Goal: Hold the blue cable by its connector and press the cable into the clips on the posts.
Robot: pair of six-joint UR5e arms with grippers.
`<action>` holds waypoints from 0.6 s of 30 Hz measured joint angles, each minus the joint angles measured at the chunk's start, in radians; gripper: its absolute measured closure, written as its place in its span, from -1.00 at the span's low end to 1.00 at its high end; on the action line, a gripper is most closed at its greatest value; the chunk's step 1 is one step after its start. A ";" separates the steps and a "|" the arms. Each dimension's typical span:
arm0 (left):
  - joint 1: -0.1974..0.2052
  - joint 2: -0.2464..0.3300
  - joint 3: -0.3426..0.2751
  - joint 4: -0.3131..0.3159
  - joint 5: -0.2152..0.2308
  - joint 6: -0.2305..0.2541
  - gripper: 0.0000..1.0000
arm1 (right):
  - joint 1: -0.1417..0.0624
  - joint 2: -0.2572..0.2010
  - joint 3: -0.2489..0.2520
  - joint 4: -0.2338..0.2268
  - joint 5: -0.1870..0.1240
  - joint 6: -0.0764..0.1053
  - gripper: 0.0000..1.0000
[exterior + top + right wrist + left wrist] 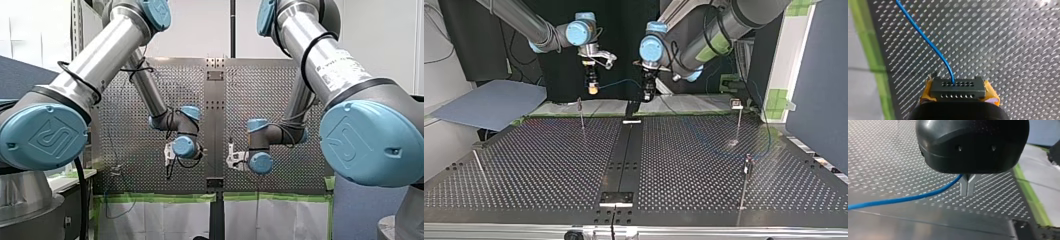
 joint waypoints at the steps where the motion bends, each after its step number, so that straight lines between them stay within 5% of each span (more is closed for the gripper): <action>1: -0.003 -0.009 0.000 0.007 0.000 0.000 1.00 | -0.003 0.001 0.010 -0.004 0.000 0.000 1.00; 10: -0.020 -0.082 0.006 0.056 0.003 -0.010 1.00 | -0.048 0.035 0.089 -0.056 -0.015 0.010 1.00; 18: -0.058 -0.148 0.043 0.081 -0.011 -0.010 1.00 | -0.103 0.042 0.094 -0.074 -0.054 0.019 1.00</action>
